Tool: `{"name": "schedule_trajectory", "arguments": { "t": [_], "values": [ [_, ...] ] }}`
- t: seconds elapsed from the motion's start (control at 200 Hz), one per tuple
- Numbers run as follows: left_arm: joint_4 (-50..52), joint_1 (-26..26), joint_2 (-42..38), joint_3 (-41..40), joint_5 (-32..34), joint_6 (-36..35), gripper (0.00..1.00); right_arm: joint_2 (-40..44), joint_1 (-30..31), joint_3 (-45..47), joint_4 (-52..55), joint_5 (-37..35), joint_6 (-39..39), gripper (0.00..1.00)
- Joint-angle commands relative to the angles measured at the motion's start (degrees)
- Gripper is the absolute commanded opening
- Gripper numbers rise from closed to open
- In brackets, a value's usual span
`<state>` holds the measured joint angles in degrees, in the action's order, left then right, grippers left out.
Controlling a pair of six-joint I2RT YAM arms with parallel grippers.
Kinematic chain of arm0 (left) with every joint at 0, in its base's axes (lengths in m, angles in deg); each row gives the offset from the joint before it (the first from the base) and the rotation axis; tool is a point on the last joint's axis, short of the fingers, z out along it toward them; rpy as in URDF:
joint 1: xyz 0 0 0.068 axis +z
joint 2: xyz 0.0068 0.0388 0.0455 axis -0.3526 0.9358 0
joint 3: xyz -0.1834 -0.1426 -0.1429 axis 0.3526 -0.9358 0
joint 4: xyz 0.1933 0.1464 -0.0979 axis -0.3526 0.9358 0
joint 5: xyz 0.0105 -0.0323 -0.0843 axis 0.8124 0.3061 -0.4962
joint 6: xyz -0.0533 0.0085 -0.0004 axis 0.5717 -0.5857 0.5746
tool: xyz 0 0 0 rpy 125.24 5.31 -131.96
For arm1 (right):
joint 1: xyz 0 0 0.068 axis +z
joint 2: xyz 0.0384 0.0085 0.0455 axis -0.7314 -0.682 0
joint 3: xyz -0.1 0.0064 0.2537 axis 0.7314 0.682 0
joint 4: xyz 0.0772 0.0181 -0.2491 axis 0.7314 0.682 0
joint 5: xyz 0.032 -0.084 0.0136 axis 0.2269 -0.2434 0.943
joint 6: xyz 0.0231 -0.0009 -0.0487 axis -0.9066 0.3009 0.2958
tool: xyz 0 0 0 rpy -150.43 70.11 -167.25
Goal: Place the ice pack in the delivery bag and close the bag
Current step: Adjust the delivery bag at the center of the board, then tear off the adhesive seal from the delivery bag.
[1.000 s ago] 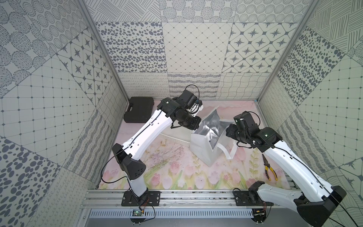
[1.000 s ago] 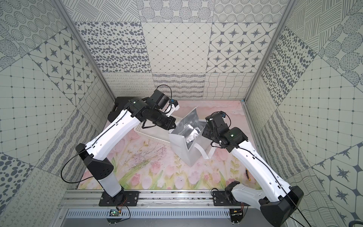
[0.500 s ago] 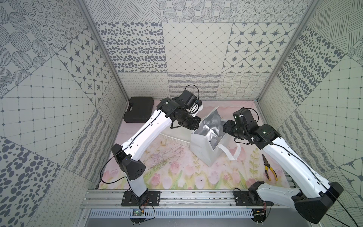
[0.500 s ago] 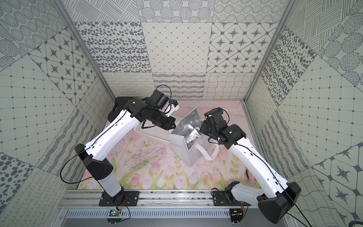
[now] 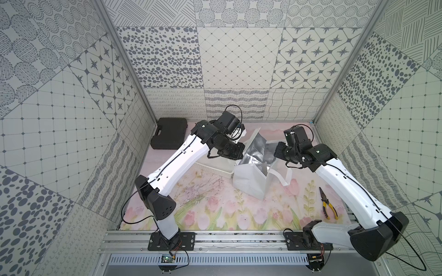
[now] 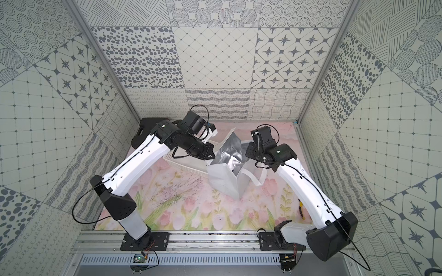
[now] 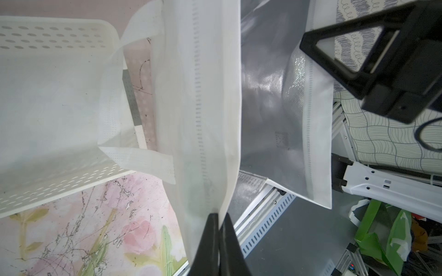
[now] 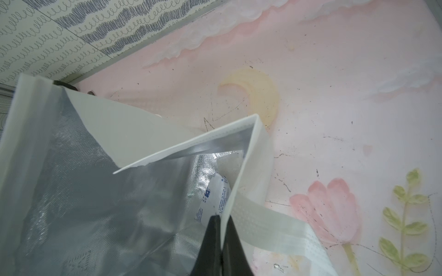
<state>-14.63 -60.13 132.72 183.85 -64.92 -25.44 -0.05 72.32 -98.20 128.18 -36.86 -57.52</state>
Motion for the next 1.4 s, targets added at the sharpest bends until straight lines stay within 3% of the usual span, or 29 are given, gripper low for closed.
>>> {"name": "schedule_trajectory", "arguments": {
  "t": [0.0, 0.195, 0.285, 0.41, 0.53, 0.76, 0.97, 1.396],
  "values": [
    [-3.98, -0.29, -1.78, -2.21, -3.72, 9.31, 0.0, -1.55, -1.25, -3.46, -4.44, 2.29, 6.56, 0.0],
    [-8.9, -0.26, -4.62, -7.12, -3.87, 16.19, 0.0, -4.94, -1.5, -5.69, -6.2, 6.03, 13.18, 0.0],
    [-10.72, -0.24, -5.27, -8.17, -3.72, 18.1, 0.0, -4.36, -1.42, -5.59, -7.48, 8.21, 14.18, 0.27],
    [-11.5, 0.32, -5.39, -8.98, -3.23, 20.65, 0.0, 0.07, 0.23, -2.91, -11.0, 7.2, 14.88, 0.39],
    [-13.68, 0.97, -6.14, -10.52, -4.1, 23.63, 0.0, 5.24, 3.77, 0.64, -14.66, 4.59, 18.07, 0.44],
    [-16.54, 1.89, -6.69, -12.72, -6.53, 27.7, 0.0, 11.79, 12.77, 8.97, -24.41, 2.41, 28.9, 0.43],
    [-17.91, 2.44, -7.43, -14.79, -6.65, 28.47, 0.0, 11.83, 20.08, 11.25, -27.37, -0.29, 38.7, 0.43],
    [-18.34, 2.83, -6.76, -14.81, -7.72, 28.55, 0.0, 9.92, 22.67, 12.19, -28.78, -1.0, 39.61, 0.43]
  ]
}}
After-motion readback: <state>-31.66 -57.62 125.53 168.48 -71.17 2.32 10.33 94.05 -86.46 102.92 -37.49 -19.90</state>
